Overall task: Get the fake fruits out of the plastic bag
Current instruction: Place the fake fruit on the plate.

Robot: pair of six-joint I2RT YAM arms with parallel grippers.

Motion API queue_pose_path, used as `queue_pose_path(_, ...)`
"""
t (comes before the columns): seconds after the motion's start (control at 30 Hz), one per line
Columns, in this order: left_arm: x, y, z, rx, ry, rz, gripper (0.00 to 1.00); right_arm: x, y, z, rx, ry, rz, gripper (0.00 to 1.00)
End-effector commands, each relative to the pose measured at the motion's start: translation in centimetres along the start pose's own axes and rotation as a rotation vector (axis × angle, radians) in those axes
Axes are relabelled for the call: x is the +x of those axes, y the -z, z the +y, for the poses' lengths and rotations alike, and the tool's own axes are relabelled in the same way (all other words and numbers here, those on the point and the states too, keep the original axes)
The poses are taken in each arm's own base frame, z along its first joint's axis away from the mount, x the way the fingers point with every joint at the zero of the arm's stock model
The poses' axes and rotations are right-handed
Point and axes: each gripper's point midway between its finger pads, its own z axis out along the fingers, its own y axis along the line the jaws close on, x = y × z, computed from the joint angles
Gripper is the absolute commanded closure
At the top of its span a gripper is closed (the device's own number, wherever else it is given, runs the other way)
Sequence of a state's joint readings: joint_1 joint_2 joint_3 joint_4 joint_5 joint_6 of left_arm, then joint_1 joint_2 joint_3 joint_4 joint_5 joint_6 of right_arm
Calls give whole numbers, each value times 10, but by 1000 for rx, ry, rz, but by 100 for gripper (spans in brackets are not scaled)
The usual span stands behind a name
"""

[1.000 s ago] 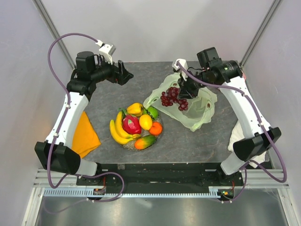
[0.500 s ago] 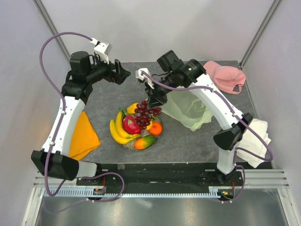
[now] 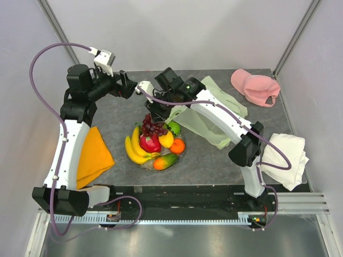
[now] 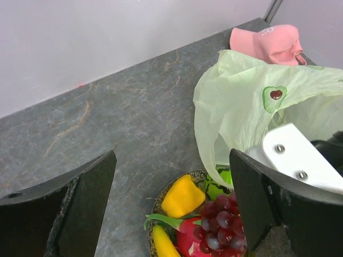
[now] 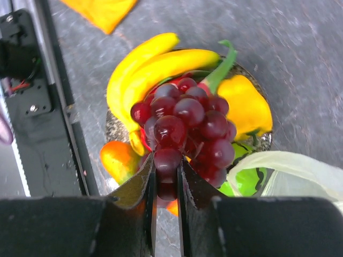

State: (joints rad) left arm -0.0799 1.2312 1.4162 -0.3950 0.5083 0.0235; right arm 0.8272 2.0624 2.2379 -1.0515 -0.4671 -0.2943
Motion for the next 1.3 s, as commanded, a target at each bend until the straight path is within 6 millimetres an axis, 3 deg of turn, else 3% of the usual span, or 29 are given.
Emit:
queue_pose_path(0.0,-8,8,-3,9,-21,-33,6,-7,-3,-16,98,-102,-40,95)
queue_pose_path(0.13,-7,9,-1,3,-20,-34,6,5,-9,-13,88,-134,-11,96)
queue_pose_path(0.33,-6,10,0,5,-8,-33,6,5,-13,-22,137,-198,-12,100)
queue_pose_path(0.63,-4,11,-1,7,-4,-29,6,43,-22,8,58,-312,92,92)
queue_pose_path(0.7,-4,11,-2,15,0,-29,6,45,-20,8,60,-320,97,86)
queue_pose_path(0.93,-6,9,-2,19,1,-31,6,42,-11,17,35,-300,93,46)
queue_pose_path(1.17,-3,2,0,30,7,-26,6,33,9,14,75,-242,63,34)
queue_pose_path(1.27,-2,0,1,33,8,-22,6,17,23,3,106,-206,13,29)
